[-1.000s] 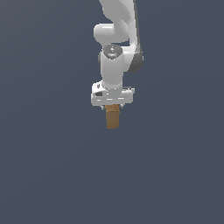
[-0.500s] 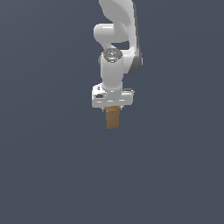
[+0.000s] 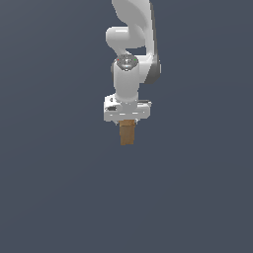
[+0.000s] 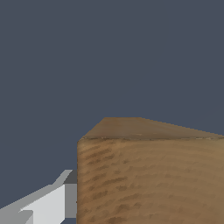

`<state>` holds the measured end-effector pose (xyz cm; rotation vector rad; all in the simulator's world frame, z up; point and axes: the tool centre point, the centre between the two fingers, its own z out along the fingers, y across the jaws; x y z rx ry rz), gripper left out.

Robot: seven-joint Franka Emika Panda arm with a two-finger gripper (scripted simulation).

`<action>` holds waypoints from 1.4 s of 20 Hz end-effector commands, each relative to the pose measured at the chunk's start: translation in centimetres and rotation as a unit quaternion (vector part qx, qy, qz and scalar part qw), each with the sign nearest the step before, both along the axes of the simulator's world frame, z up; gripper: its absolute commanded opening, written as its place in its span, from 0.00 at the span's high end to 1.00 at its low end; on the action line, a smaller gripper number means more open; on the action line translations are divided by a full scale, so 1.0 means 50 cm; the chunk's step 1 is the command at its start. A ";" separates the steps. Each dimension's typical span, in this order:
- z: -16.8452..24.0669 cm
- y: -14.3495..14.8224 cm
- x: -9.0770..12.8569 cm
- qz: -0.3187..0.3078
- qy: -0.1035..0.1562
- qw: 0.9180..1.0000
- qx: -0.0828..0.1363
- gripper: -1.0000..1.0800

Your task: Pick up the object and move it to a goal position.

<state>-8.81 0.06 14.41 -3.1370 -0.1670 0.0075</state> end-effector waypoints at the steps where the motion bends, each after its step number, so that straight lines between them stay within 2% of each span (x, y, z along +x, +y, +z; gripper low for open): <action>1: 0.013 -0.001 0.003 0.000 -0.002 1.000 0.000 1.00; 12: 0.139 -0.012 0.002 0.000 -0.002 1.000 0.000 1.00; 28: 0.459 -0.042 0.006 0.000 -0.002 1.000 0.000 1.00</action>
